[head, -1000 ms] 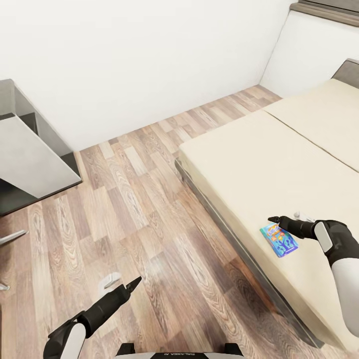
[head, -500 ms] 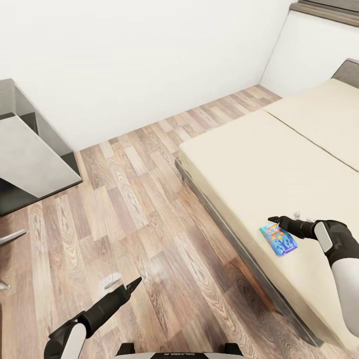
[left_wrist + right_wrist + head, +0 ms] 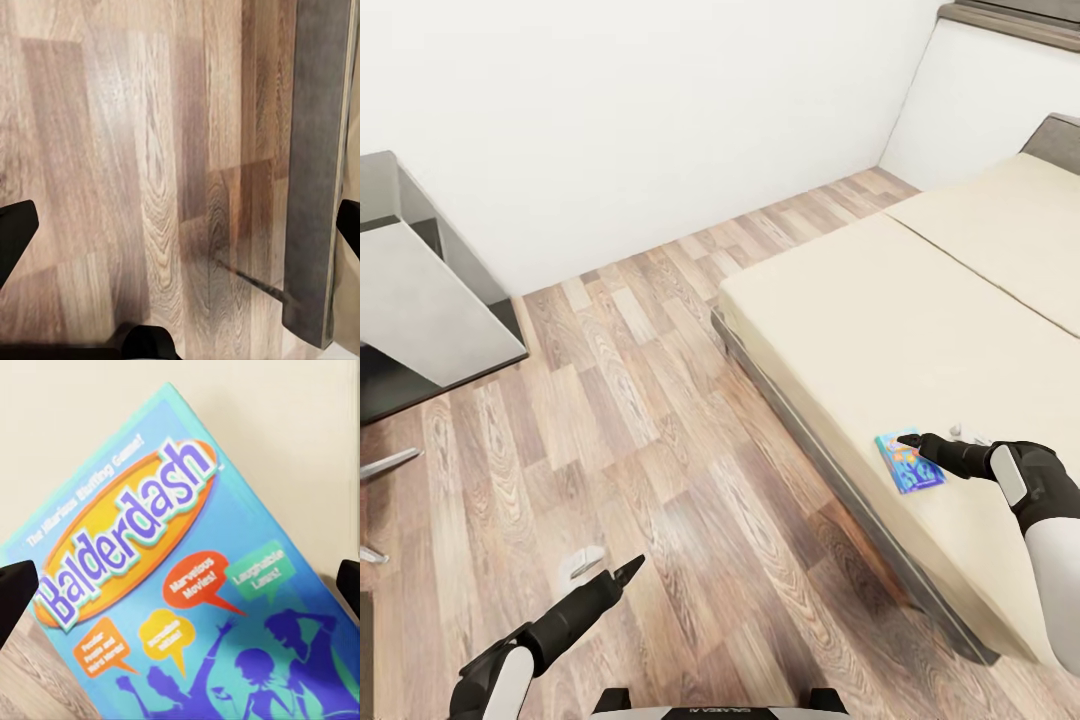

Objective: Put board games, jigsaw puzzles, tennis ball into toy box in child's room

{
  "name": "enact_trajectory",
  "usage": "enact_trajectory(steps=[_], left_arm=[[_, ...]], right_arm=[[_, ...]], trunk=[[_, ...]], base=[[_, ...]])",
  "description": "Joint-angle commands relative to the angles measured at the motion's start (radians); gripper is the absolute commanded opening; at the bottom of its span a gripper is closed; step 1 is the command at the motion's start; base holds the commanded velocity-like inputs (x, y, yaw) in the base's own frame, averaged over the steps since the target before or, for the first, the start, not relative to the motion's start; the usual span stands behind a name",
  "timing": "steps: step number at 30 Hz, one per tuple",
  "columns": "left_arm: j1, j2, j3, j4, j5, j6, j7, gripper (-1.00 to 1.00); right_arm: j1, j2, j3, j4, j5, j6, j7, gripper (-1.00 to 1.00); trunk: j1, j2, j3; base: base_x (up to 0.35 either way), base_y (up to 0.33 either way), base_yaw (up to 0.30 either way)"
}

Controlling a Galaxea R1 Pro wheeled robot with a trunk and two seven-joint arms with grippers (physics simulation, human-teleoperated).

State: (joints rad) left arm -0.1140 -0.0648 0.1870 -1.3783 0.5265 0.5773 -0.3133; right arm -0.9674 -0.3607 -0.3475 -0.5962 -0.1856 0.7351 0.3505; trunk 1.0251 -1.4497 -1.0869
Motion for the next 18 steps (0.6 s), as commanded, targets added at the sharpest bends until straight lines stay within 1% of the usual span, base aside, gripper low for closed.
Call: enact_trajectory(steps=[1, 18], left_arm=[[-0.001, -0.001, 0.003, -0.001, 0.005, 0.009, -0.003, 1.0], [-0.001, -0.001, 0.003, 0.0, 0.005, 0.009, -0.003, 1.0]], right_arm=[[-0.001, 0.0, -0.004, -0.001, -0.001, 0.006, 0.003, 1.0], [-0.001, 0.0, -0.004, -0.001, -0.001, 0.006, 0.002, 1.0]], trunk=[[0.0, 0.0, -0.001], [0.0, 0.0, -0.001]], base=[[-0.045, 0.0, 0.0], [-0.015, 0.0, 0.0]])
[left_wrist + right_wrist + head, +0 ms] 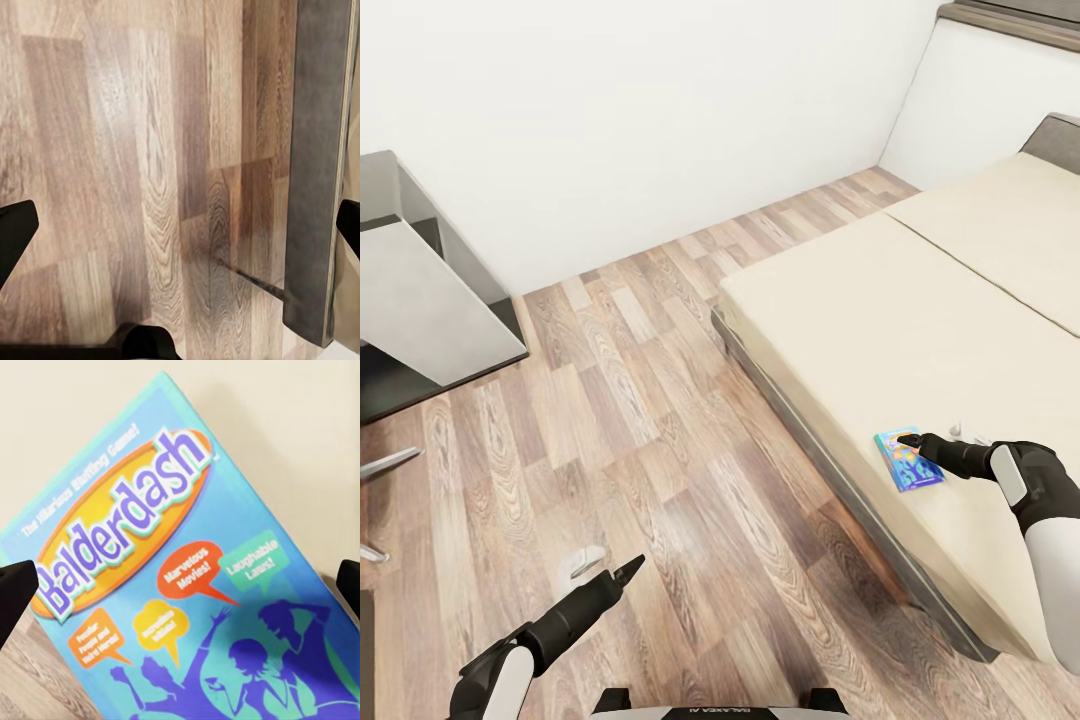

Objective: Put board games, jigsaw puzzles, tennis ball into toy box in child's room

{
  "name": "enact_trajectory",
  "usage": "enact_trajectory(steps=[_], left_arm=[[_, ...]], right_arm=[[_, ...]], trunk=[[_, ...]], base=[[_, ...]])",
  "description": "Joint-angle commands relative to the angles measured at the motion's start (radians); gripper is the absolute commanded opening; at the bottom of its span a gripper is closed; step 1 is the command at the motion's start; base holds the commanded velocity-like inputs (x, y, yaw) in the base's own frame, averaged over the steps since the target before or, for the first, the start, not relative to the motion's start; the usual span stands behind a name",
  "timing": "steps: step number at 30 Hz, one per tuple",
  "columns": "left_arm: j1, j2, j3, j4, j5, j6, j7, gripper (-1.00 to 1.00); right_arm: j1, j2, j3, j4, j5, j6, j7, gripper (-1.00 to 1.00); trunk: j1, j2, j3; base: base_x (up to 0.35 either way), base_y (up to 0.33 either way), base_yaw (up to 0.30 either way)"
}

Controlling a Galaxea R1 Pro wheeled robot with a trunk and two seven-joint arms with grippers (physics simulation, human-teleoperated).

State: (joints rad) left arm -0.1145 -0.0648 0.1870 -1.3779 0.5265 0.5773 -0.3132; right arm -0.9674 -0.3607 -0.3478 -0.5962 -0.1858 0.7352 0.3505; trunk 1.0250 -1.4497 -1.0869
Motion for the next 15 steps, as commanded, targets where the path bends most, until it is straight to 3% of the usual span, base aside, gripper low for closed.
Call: enact_trajectory(steps=[1, 15], left_arm=[[-0.001, -0.001, 0.003, 0.0, 0.005, 0.009, -0.003, 1.0], [-0.001, -0.001, 0.003, 0.0, 0.005, 0.009, -0.003, 1.0]], right_arm=[[-0.001, 0.0, -0.003, -0.001, -0.001, 0.006, 0.002, 1.0], [-0.001, 0.0, -0.003, -0.001, -0.001, 0.006, 0.002, 1.0]], trunk=[[0.0, 0.0, -0.001], [0.0, 0.0, -0.001]], base=[[-0.003, 0.0, 0.0], [-0.001, 0.0, 0.0]])
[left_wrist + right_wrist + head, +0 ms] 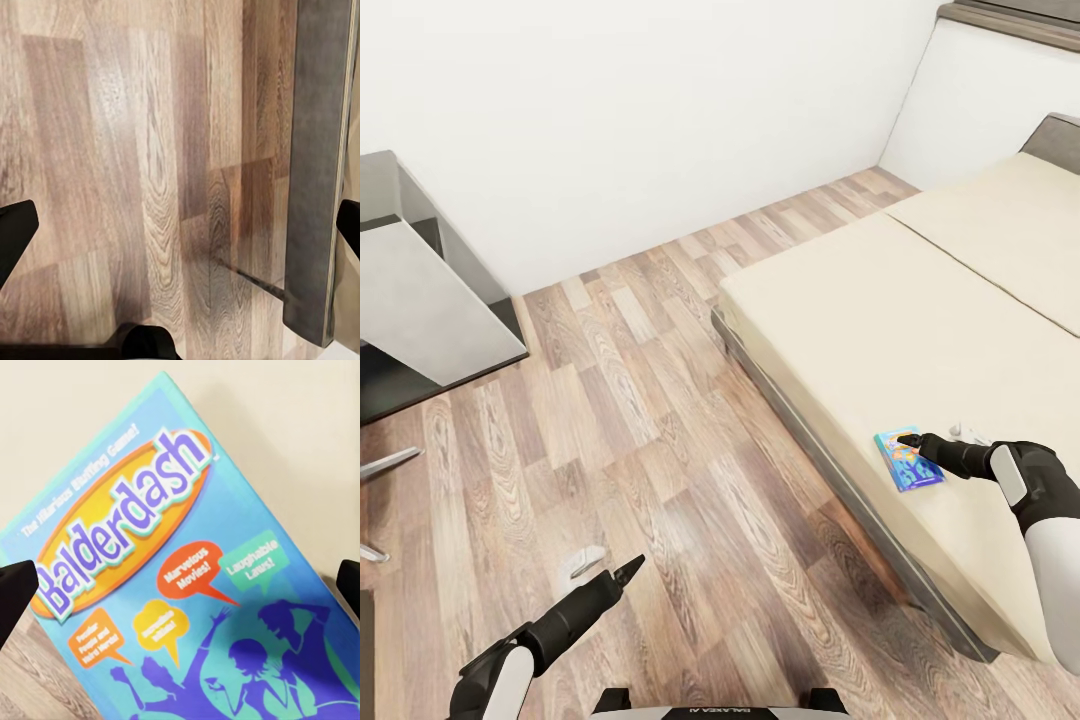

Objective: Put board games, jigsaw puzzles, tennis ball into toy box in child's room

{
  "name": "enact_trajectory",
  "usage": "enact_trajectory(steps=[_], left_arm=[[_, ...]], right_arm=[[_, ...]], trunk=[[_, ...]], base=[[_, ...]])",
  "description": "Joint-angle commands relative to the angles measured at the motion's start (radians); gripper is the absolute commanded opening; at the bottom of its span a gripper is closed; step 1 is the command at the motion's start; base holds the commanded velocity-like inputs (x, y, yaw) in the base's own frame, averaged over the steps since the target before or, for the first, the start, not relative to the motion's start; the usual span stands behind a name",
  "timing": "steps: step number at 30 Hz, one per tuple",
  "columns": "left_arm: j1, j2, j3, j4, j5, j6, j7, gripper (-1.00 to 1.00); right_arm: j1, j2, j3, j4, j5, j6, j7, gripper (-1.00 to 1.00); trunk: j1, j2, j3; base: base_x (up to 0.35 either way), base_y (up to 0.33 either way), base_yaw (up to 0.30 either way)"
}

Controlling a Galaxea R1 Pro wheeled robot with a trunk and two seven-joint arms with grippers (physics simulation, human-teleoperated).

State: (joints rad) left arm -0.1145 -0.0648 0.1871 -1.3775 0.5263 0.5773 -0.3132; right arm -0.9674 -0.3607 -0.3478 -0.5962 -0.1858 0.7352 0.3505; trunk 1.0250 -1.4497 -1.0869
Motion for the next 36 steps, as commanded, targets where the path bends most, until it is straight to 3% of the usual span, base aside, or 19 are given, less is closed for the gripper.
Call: enact_trajectory(steps=[1, 36], left_arm=[[-0.001, -0.001, 0.003, 0.0, 0.005, 0.009, -0.003, 1.0], [-0.002, -0.001, 0.003, -0.001, 0.006, 0.009, -0.004, 1.0]], right_arm=[[-0.001, 0.0, -0.003, -0.001, -0.001, 0.006, 0.002, 1.0], [-0.001, 0.0, -0.003, -0.001, -0.001, 0.006, 0.002, 1.0]], trunk=[[0.0, 0.0, -0.001], [0.0, 0.0, -0.001]], base=[[0.0, 0.0, 0.0], [-0.035, 0.022, 0.0]])
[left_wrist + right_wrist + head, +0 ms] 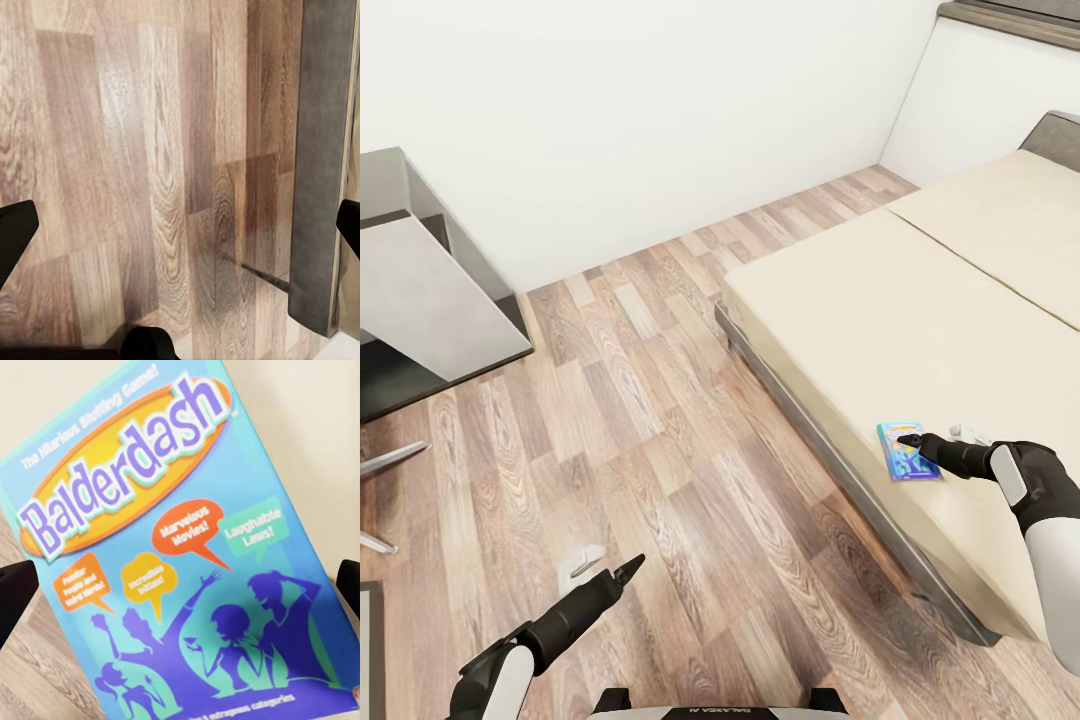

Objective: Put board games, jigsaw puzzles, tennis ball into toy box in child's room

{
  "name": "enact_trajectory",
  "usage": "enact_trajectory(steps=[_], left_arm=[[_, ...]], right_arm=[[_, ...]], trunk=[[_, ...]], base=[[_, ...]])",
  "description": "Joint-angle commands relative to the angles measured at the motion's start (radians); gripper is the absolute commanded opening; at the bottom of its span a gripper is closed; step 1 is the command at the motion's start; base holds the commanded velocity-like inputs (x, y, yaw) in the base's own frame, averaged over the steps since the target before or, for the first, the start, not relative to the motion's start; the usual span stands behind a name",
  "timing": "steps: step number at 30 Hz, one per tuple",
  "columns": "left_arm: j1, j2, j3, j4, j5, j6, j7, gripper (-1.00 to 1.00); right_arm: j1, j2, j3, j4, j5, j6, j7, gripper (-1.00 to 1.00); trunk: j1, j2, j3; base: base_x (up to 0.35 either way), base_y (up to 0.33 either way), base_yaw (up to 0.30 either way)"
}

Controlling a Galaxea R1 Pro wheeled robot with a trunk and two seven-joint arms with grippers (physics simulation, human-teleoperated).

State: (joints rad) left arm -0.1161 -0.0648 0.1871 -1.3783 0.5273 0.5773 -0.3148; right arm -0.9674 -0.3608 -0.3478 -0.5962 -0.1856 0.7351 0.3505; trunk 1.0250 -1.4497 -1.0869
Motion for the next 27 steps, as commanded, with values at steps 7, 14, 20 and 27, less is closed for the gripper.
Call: enact_trajectory(steps=[7, 14, 20, 27], left_arm=[[-0.001, -0.001, 0.003, -0.001, 0.005, 0.009, -0.003, 1.0], [-0.001, -0.001, 0.003, -0.001, 0.004, 0.009, -0.003, 1.0], [-0.001, -0.001, 0.003, 0.0, 0.005, 0.01, -0.003, 1.0], [-0.001, -0.001, 0.002, -0.001, 0.005, 0.009, -0.004, 1.0]], right_arm=[[-0.001, 0.0, -0.003, -0.001, -0.001, 0.006, 0.002, 1.0], [-0.001, 0.0, -0.003, -0.001, -0.001, 0.006, 0.002, 1.0], [-0.001, 0.0, -0.003, -0.001, -0.001, 0.006, 0.002, 1.0], [-0.001, 0.0, -0.003, -0.001, -0.001, 0.006, 0.002, 1.0]], trunk=[[0.0, 0.0, -0.001], [0.0, 0.0, -0.001], [0.0, 0.0, -0.001], [0.0, 0.0, -0.001]], base=[[-0.002, 0.001, 0.0], [0.0, 0.0, 0.0], [-0.002, 0.011, 0.0], [-0.025, 0.092, 0.0]])
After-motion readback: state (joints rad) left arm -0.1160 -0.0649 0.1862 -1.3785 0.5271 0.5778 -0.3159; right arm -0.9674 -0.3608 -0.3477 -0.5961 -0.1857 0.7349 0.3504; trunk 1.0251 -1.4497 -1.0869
